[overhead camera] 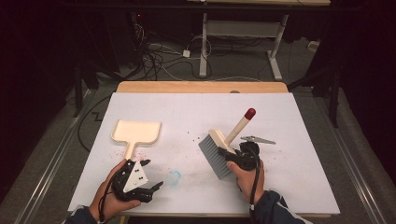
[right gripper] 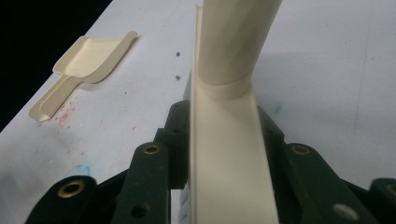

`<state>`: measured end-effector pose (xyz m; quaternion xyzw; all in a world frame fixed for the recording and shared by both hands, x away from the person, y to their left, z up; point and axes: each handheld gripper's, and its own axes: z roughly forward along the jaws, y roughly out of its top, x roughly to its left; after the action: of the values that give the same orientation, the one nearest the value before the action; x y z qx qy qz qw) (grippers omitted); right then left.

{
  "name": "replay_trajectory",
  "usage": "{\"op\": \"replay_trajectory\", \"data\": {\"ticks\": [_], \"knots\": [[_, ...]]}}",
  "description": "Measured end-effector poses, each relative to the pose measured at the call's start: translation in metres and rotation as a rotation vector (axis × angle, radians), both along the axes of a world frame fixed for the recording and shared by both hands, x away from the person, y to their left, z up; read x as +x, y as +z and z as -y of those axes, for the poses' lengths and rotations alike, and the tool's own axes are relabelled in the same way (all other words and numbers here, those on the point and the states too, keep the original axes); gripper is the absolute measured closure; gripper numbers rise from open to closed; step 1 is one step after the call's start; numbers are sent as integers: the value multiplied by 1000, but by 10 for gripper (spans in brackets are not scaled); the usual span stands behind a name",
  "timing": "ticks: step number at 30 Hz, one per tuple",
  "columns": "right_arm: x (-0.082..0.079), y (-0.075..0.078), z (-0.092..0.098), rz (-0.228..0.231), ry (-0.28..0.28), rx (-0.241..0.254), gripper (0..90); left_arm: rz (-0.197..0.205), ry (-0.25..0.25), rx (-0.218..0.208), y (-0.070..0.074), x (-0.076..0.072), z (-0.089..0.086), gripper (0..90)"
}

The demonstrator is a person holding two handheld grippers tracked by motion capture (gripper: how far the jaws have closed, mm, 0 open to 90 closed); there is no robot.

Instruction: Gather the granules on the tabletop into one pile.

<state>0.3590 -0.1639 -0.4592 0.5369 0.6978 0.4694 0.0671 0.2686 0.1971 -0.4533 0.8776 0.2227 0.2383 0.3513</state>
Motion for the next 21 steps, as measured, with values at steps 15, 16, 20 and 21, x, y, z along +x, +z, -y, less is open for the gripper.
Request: {"op": "replay_trajectory", "data": {"ticks": [15, 16, 20, 21], "knots": [[20, 49, -13, 216, 234, -99, 674, 5, 6, 0, 1, 3, -2, 186], [25, 50, -16, 227, 254, -112, 674, 4, 5, 2, 1, 3, -2, 186], [49, 55, -30, 313, 323, -221, 673, 4, 7, 2, 1, 4, -2, 186], [55, 56, -35, 339, 340, -274, 674, 4, 9, 1, 1, 4, -2, 186]]}}
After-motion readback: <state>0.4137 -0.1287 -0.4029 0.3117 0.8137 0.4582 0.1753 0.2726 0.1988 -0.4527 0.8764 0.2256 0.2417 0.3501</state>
